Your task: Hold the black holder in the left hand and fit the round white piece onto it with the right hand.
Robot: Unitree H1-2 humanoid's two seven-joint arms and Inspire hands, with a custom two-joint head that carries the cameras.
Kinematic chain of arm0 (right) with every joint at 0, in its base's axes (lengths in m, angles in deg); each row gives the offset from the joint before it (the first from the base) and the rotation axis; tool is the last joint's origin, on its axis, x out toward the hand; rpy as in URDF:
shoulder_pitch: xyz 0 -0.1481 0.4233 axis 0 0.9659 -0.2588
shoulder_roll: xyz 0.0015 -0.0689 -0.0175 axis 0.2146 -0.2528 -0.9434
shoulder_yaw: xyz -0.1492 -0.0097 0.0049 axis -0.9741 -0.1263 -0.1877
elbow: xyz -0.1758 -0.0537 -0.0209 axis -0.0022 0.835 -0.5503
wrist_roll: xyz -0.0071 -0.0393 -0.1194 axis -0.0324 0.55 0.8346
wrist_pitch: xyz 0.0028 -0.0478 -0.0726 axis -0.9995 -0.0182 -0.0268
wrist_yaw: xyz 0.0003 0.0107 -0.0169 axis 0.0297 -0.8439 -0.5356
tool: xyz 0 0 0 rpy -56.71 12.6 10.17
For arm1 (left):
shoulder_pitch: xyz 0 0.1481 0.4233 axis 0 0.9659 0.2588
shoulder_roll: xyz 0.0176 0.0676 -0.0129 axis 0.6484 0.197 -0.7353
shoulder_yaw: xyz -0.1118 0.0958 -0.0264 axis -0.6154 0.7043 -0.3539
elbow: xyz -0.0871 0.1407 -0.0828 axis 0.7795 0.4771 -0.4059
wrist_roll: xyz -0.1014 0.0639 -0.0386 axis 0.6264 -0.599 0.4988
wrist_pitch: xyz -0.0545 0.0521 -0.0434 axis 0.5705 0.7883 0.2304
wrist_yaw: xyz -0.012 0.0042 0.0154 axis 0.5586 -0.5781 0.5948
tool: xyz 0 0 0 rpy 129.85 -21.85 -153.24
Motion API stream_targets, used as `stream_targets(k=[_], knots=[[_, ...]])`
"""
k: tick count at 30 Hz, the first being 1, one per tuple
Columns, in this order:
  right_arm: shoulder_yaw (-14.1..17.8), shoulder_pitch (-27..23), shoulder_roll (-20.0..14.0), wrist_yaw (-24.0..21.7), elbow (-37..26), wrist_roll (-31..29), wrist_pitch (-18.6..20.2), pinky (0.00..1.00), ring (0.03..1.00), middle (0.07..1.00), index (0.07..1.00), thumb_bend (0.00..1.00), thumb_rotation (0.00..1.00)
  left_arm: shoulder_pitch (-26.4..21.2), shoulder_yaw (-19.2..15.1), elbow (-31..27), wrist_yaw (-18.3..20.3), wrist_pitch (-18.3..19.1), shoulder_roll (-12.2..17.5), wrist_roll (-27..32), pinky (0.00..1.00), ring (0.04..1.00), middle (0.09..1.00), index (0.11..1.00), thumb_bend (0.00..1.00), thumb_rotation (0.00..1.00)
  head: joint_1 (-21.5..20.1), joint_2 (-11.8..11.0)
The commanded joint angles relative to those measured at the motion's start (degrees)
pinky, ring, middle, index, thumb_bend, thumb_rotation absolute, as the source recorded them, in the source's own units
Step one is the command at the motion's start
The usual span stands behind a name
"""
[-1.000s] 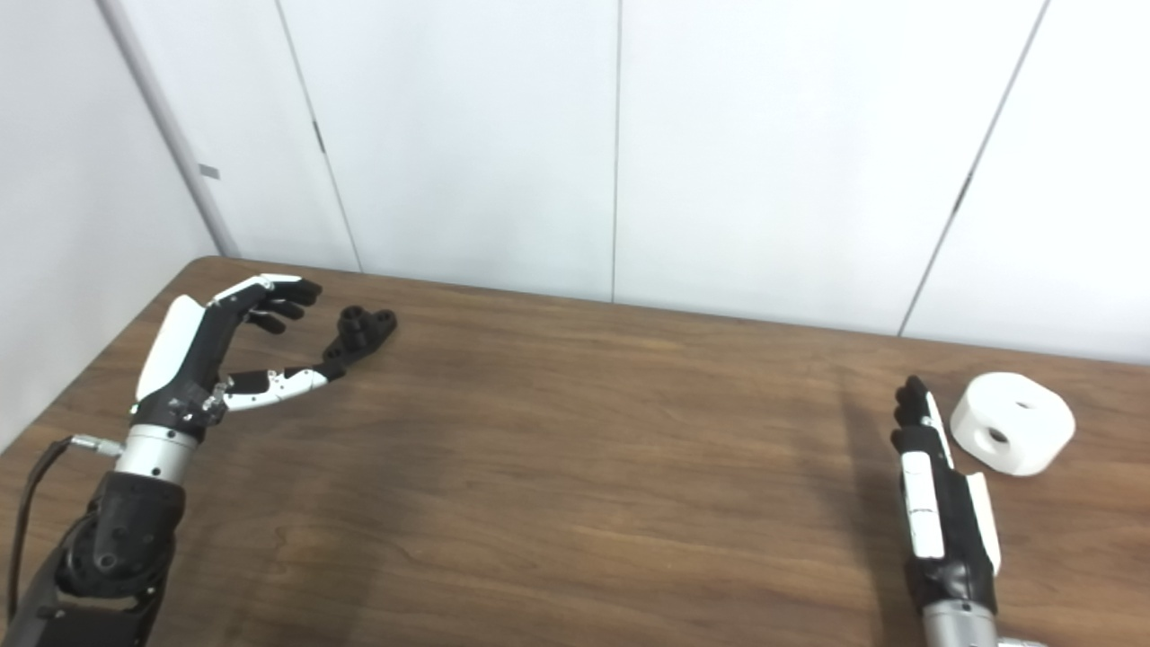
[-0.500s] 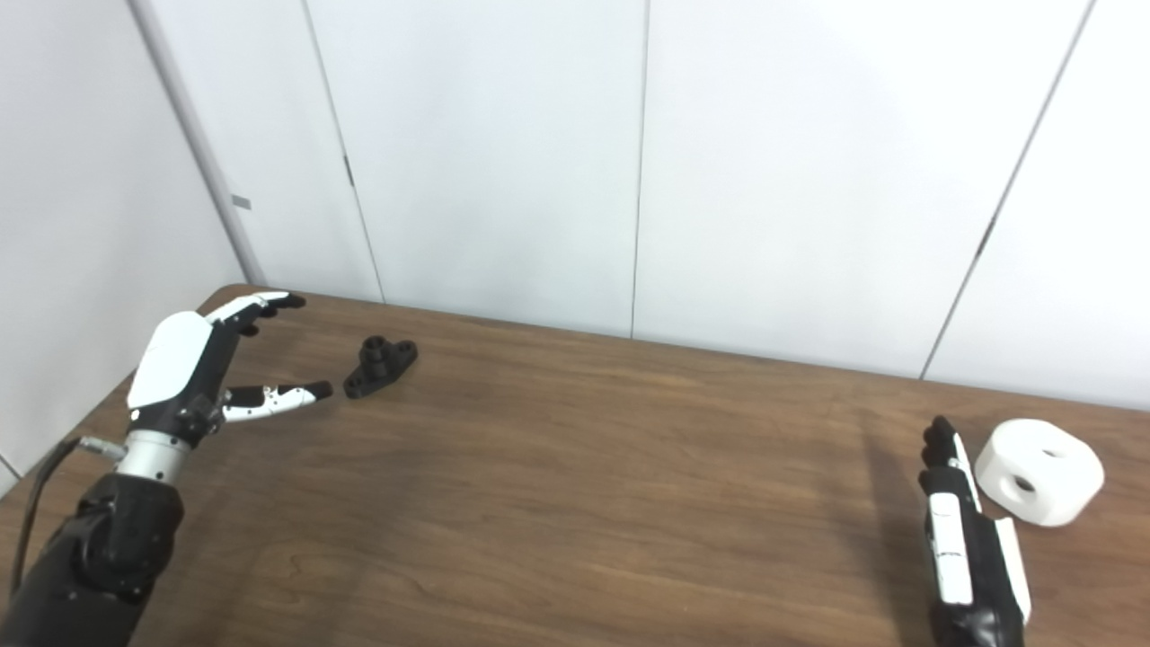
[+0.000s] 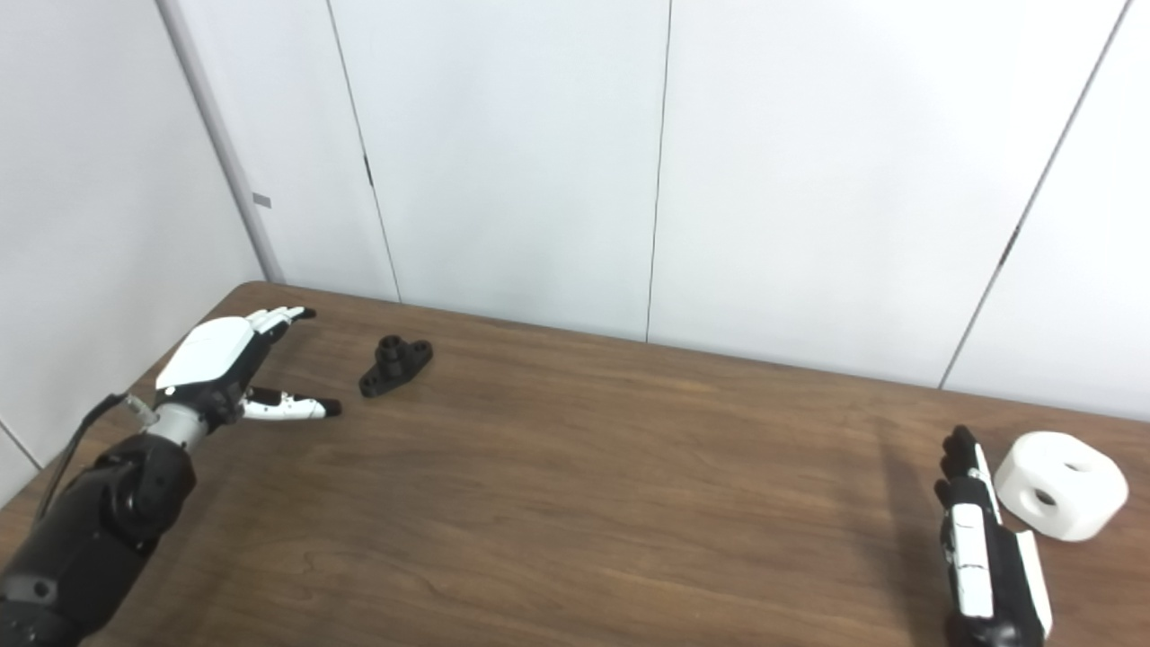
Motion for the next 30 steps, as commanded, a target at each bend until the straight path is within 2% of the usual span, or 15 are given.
stream_targets(k=[1, 8, 15, 26, 30], knots=[[-0.11, 2.63, 0.17, 0.28, 2.07, 0.71, -0.35, 1.00, 0.998, 0.985, 0.988, 0.36, 1.00, -2.75, 0.77, 0.51, 0.09, -0.67, 2.92, -0.17, 0.95, 0.952, 0.939, 0.926, 0.97, 0.51, 0.17, 0.15], [0.38, 2.82, 0.36, -0.37, 1.49, -1.04, 0.04, 1.00, 1.000, 0.989, 0.992, 0.33, 1.00, -4.43, 4.13, 1.36, 4.39, 1.36, 3.94, 0.12, 0.97, 0.971, 0.949, 0.928, 0.99, 0.58, 0.89, 0.47], [0.51, 2.94, 0.38, -0.97, 0.87, -2.21, -0.32, 1.00, 1.000, 0.991, 0.995, 0.30, 1.00, -6.45, 5.63, 3.58, 5.88, 0.23, 3.85, 1.30, 0.96, 0.960, 0.927, 0.896, 0.99, 0.56, 0.89, 0.96], [0.36, 3.44, 0.44, -1.04, -0.68, -2.08, 0.79, 1.00, 1.000, 0.991, 0.994, 0.34, 1.00, -8.57, 7.90, 7.12, 7.77, -0.89, 3.26, 2.77, 0.96, 0.951, 0.913, 0.876, 1.00, 0.57, 1.03, 1.31], [0.60, 3.65, 0.54, -1.10, -1.31, -2.55, 0.75, 1.00, 1.000, 0.992, 0.996, 0.32, 1.00, -9.70, 8.47, 8.45, 8.28, -0.86, 2.97, 3.29, 0.95, 0.941, 0.908, 0.870, 0.99, 0.57, 1.17, 1.38]])
